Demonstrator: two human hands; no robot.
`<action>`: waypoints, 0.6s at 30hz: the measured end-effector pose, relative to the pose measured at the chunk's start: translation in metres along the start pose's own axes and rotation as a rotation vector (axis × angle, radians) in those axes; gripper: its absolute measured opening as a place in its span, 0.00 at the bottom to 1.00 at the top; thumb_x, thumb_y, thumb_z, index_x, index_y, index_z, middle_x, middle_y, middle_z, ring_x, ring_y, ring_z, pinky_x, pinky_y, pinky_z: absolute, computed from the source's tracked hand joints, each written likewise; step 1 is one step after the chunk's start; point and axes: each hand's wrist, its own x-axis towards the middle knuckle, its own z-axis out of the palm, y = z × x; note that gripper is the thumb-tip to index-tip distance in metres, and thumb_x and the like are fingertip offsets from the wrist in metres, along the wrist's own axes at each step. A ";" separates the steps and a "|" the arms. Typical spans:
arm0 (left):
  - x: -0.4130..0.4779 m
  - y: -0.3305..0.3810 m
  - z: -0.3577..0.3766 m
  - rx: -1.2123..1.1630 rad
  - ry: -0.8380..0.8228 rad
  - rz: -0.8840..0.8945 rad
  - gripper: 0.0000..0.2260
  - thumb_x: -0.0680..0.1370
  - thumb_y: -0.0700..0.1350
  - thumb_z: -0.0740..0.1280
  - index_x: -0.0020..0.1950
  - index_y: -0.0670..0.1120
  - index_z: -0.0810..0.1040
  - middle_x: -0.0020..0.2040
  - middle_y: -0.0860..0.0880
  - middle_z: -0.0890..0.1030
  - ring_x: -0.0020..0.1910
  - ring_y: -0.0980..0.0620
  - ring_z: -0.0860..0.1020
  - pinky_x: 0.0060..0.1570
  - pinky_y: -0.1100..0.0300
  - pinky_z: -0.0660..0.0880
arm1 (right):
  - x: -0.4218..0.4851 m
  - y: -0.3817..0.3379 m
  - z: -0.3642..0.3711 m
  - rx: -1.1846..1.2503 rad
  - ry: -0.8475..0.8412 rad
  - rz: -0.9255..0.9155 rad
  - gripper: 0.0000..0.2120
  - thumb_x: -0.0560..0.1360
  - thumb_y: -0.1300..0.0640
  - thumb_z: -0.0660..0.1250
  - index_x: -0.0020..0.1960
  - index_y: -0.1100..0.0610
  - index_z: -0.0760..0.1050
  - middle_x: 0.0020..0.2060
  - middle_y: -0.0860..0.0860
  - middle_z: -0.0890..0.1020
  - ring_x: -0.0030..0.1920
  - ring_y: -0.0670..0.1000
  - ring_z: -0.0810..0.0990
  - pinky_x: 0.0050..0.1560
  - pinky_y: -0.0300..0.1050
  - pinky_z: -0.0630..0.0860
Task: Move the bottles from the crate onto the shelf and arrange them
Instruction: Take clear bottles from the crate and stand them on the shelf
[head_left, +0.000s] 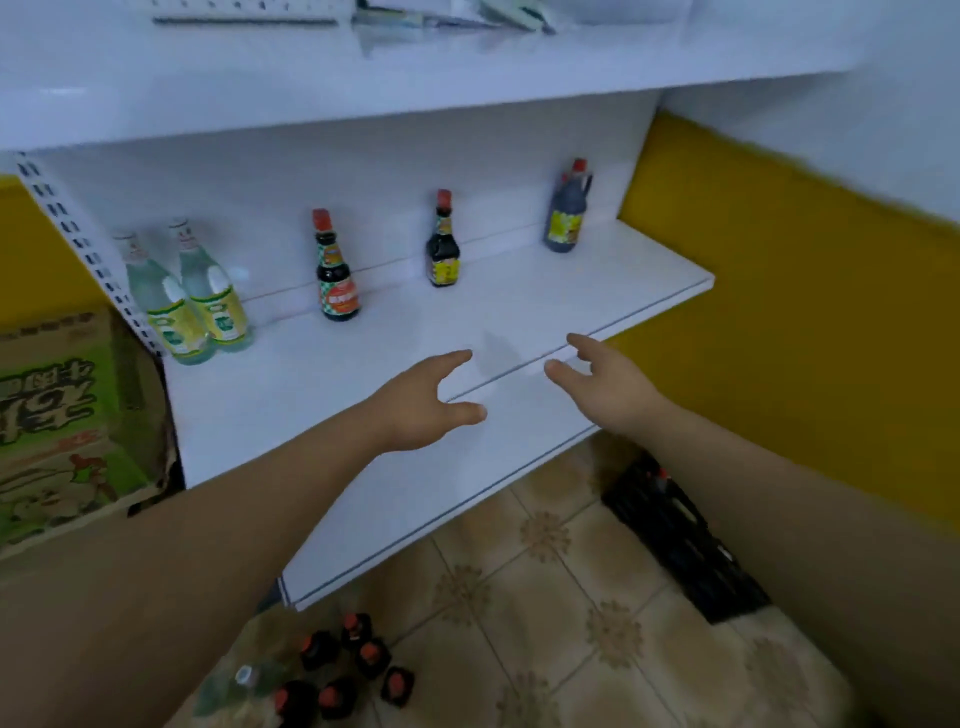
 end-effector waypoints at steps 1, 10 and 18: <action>0.006 0.024 0.014 0.012 -0.021 0.033 0.33 0.75 0.54 0.69 0.76 0.55 0.57 0.77 0.53 0.58 0.74 0.54 0.59 0.62 0.67 0.55 | -0.013 0.019 -0.026 -0.014 0.034 0.018 0.33 0.77 0.40 0.61 0.77 0.51 0.56 0.76 0.51 0.60 0.74 0.54 0.61 0.71 0.48 0.61; 0.070 0.241 0.214 0.078 -0.310 0.288 0.35 0.75 0.54 0.69 0.77 0.54 0.55 0.77 0.51 0.57 0.75 0.52 0.58 0.68 0.60 0.58 | -0.115 0.197 -0.224 -0.172 0.233 0.297 0.35 0.78 0.38 0.58 0.78 0.51 0.51 0.77 0.52 0.55 0.76 0.56 0.55 0.73 0.52 0.57; 0.121 0.303 0.328 0.118 -0.527 0.271 0.37 0.74 0.53 0.70 0.77 0.52 0.54 0.77 0.50 0.57 0.74 0.50 0.60 0.69 0.57 0.61 | -0.150 0.318 -0.295 -0.123 0.247 0.456 0.36 0.78 0.37 0.57 0.78 0.51 0.50 0.78 0.52 0.54 0.77 0.55 0.51 0.74 0.55 0.56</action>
